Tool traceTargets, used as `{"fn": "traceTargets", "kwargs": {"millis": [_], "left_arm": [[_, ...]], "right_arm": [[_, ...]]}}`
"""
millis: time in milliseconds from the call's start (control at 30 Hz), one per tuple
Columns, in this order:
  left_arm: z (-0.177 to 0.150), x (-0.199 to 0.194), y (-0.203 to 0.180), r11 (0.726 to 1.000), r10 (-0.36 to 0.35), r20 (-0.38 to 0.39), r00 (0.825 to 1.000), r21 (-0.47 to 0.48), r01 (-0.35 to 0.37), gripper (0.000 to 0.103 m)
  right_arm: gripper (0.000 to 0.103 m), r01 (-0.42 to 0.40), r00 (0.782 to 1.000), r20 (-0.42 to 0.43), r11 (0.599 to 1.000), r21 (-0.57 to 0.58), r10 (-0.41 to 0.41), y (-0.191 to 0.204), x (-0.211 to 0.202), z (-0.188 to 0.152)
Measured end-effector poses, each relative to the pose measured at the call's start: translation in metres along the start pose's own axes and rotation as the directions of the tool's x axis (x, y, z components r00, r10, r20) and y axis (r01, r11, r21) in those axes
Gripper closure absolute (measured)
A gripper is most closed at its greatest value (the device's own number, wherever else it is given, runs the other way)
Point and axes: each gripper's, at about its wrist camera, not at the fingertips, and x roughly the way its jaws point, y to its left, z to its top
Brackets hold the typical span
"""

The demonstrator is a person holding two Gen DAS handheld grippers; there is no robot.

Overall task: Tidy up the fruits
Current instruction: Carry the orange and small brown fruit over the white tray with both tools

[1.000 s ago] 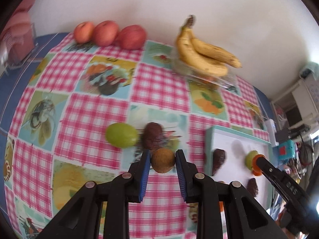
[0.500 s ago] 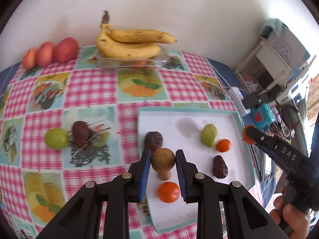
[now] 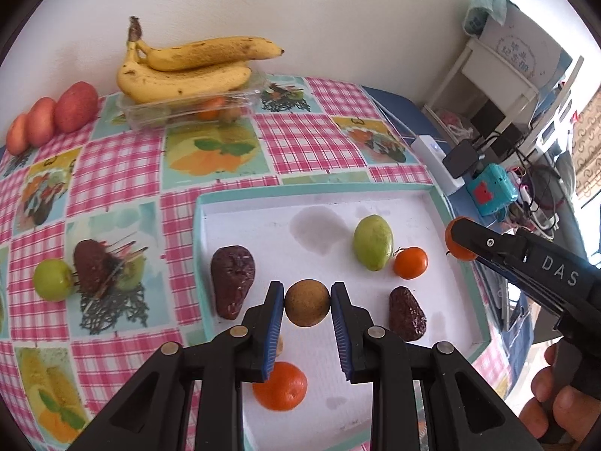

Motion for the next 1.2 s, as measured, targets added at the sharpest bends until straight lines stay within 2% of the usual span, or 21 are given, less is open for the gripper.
{"fn": "traceTargets", "kwargs": {"millis": [433, 800, 1200], "left_arm": [[-0.008, 0.032, -0.004, 0.998, 0.054, -0.019, 0.998, 0.023, -0.054, 0.075], [-0.011, 0.045, 0.003, 0.998, 0.066, -0.057, 0.996, 0.002, -0.066, 0.075], [-0.008, 0.042, 0.005, 0.996, 0.082, -0.071, 0.994, -0.020, -0.083, 0.075]], "right_arm": [[0.065, 0.133, 0.988, -0.083, 0.991, 0.031, -0.131, -0.033, 0.029, -0.006], [0.065, 0.169, 0.973, -0.165, 0.984, 0.053, -0.159, -0.051, 0.055, -0.018], [0.065, 0.189, 0.967, -0.181, 0.981, 0.038, -0.180, -0.049, 0.062, -0.024]]}}
